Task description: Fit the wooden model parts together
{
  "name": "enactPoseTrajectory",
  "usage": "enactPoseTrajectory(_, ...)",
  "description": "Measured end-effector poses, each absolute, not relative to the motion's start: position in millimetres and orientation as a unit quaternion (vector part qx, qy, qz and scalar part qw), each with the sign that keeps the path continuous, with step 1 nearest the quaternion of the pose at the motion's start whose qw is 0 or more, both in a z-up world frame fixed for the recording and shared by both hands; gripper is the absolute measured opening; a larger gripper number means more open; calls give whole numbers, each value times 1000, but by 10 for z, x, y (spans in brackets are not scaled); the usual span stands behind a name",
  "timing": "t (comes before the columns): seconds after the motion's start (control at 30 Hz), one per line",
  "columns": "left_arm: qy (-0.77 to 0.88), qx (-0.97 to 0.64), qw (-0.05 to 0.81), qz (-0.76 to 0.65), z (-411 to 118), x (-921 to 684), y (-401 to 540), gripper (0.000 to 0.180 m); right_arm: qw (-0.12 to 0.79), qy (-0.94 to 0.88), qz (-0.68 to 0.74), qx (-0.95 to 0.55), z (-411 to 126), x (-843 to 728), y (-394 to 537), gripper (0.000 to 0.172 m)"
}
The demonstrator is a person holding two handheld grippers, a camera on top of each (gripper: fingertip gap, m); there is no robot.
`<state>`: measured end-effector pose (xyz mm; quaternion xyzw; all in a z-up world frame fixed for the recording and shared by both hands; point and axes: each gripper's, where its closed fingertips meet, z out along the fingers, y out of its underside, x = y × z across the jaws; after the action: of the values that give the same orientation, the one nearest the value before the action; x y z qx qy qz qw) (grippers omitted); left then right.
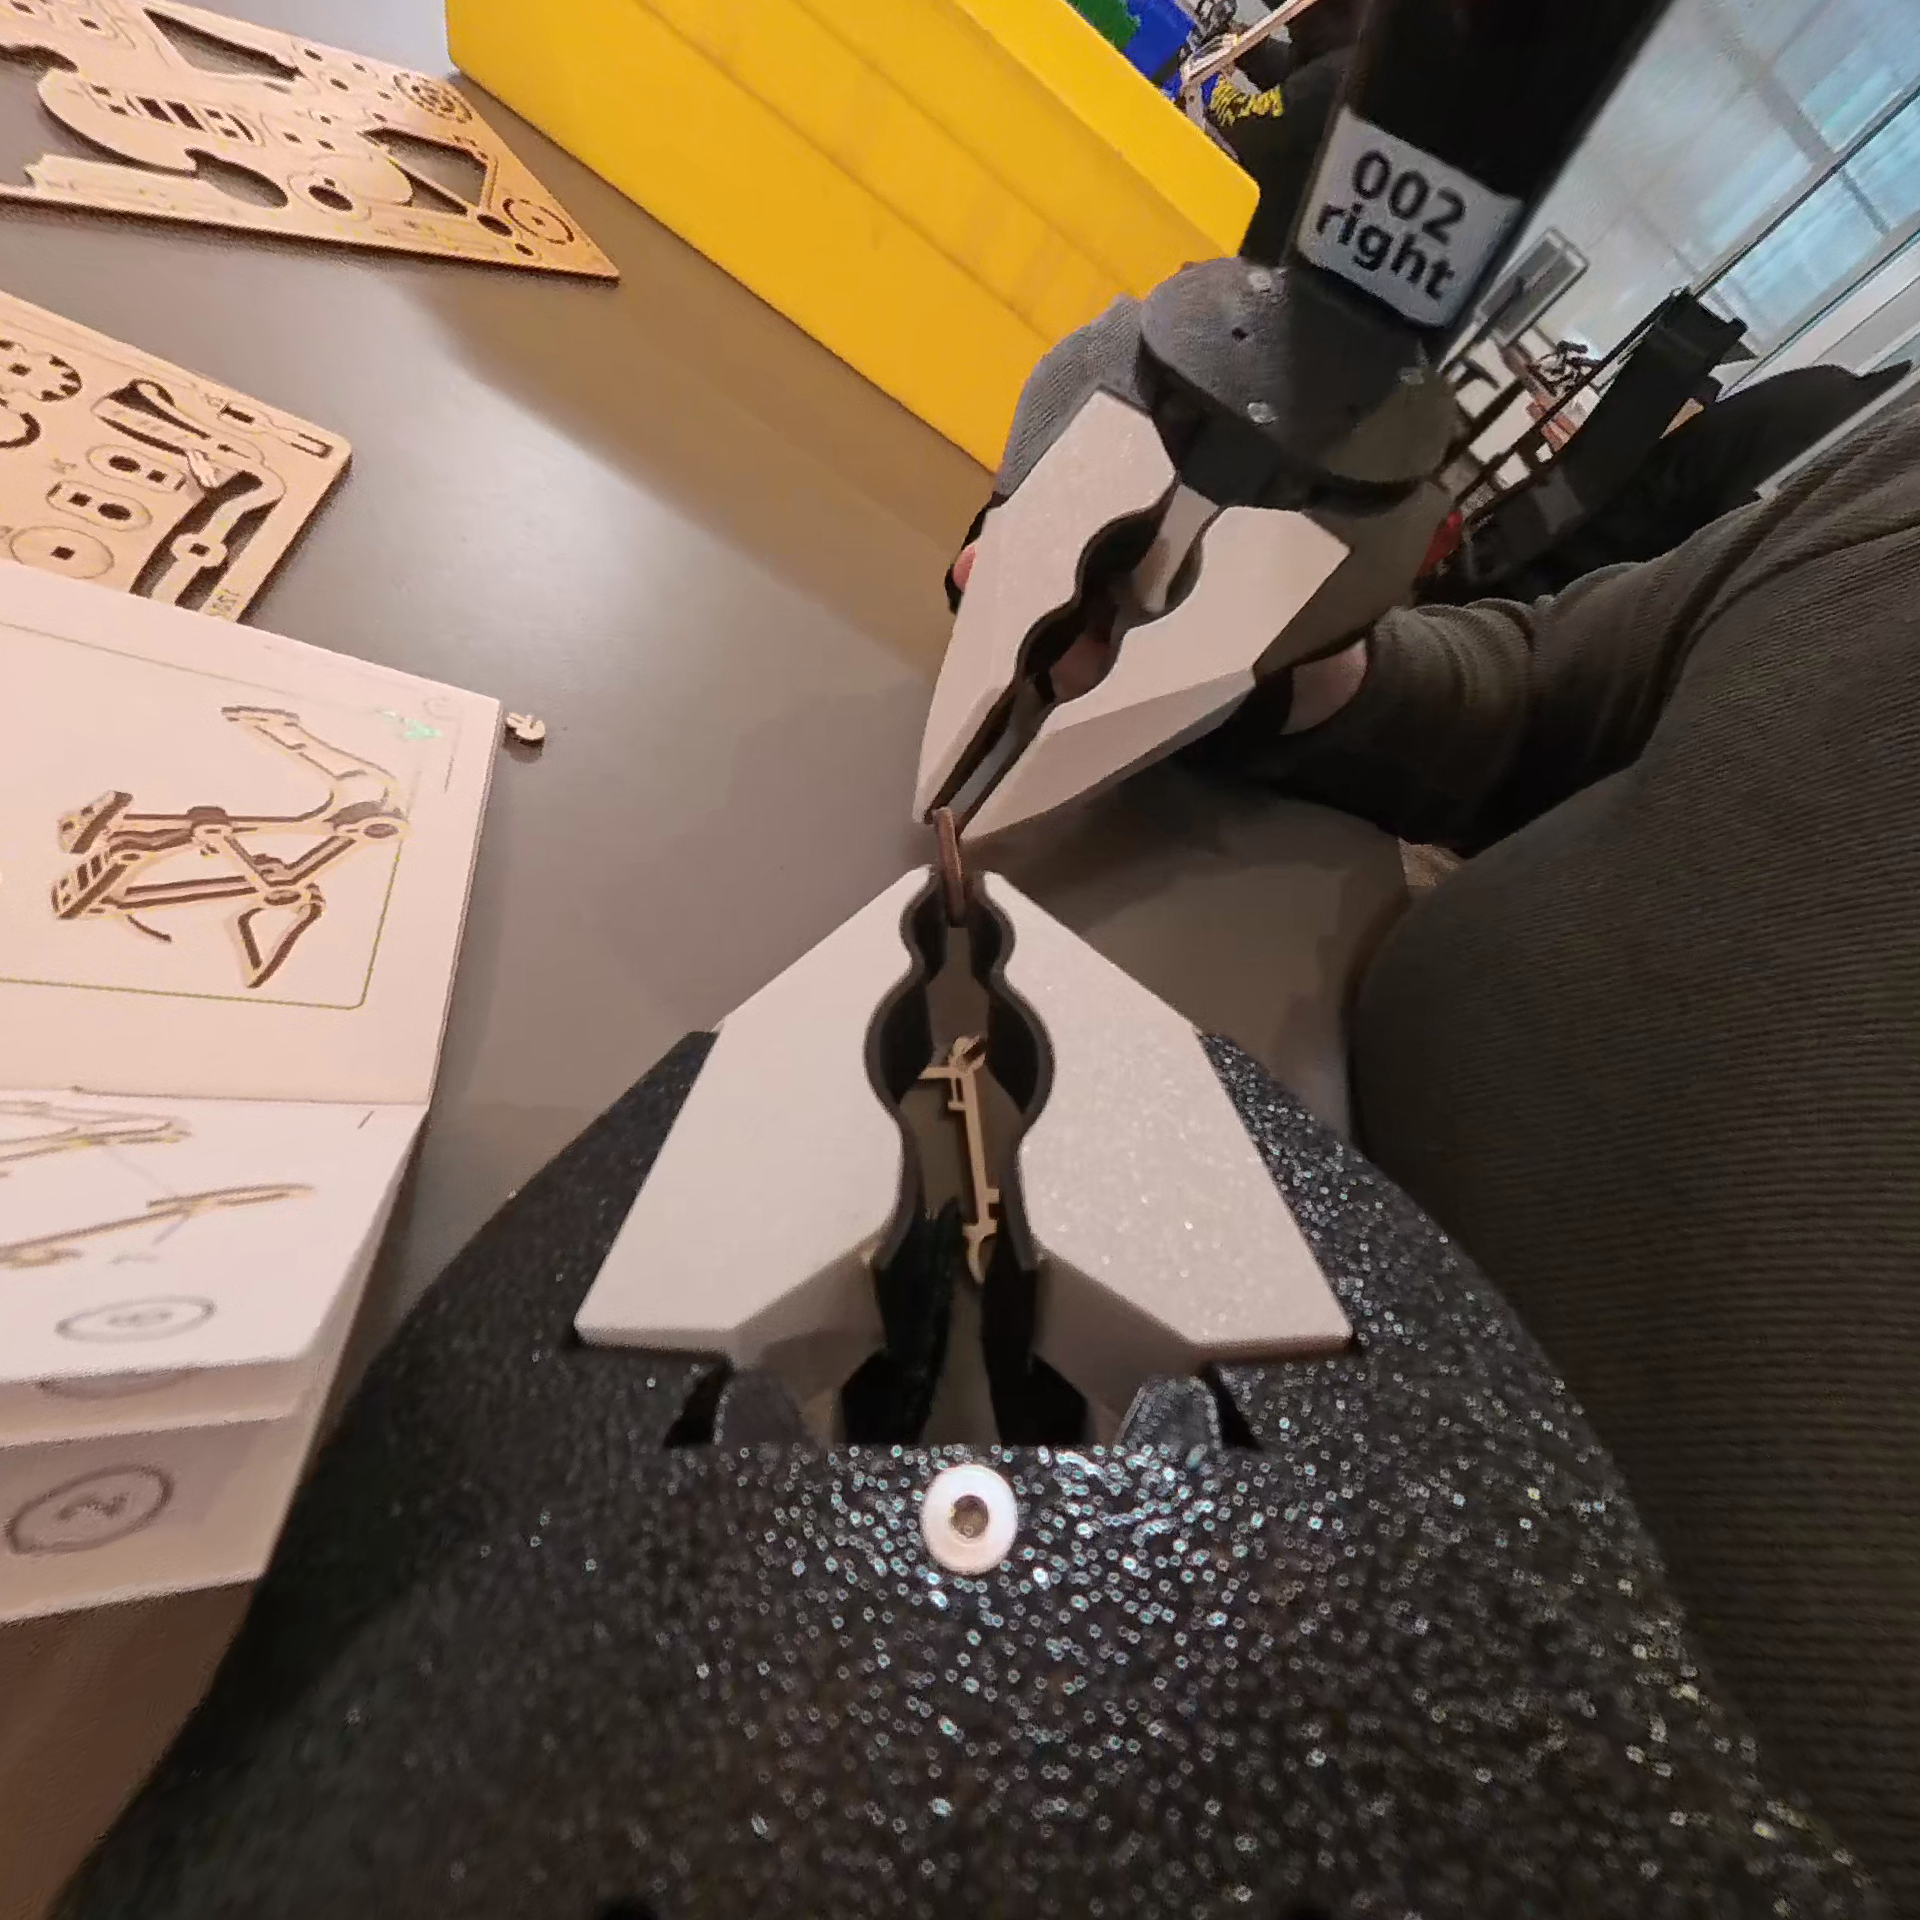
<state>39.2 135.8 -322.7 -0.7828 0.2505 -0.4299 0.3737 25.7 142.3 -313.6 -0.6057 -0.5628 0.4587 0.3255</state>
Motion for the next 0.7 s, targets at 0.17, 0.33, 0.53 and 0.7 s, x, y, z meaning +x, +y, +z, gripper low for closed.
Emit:
enactPoseTrajectory(0.17,265,-782,378,-419,-3231,418,1333,3,306,-553,478,-610,-3131,260,1404,2)
enactPoseTrajectory(0.33,279,-788,379,-397,-3267,422,1314,2,314,-571,455,-607,-3167,267,1376,1)
enactPoseTrajectory(0.53,267,-798,379,-385,-3299,388,1351,1,385,-607,363,-593,-3193,245,1408,1)
enactPoseTrajectory(0.7,249,-777,368,-446,-3213,395,1337,1,358,-573,445,-587,-3093,243,1394,2)
